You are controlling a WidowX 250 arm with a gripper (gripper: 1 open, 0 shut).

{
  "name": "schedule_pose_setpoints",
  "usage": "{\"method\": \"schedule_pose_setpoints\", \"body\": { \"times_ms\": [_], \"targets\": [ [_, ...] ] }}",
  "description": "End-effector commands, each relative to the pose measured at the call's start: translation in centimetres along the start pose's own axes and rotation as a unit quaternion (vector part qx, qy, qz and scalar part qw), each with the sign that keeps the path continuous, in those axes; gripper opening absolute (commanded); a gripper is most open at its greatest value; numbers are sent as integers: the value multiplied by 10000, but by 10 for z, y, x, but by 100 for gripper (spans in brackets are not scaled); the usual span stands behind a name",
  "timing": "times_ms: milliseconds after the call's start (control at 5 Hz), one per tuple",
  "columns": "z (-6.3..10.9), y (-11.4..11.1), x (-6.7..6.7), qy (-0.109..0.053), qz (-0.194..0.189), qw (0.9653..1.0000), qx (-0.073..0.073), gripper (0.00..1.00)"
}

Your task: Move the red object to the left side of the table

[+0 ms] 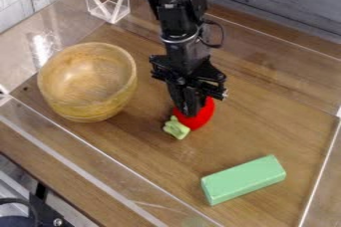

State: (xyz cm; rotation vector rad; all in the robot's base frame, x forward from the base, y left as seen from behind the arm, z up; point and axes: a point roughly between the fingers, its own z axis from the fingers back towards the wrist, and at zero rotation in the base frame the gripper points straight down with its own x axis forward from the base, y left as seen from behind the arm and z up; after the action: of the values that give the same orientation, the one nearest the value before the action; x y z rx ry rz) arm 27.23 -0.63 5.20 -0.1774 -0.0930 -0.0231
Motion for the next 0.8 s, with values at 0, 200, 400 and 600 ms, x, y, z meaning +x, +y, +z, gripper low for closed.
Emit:
{"method": "schedule_pose_setpoints", "body": {
  "times_ms": [0, 200, 400, 600],
  "targets": [
    [28, 3, 11, -315, -9, 9995, 4, 0],
    [55, 8, 15, -443, -7, 9990, -83, 0],
    [83, 20, 17, -608, 50, 9980, -165, 0],
    [68, 13, 14, -515, -37, 9986, -117, 100]
  ]
}}
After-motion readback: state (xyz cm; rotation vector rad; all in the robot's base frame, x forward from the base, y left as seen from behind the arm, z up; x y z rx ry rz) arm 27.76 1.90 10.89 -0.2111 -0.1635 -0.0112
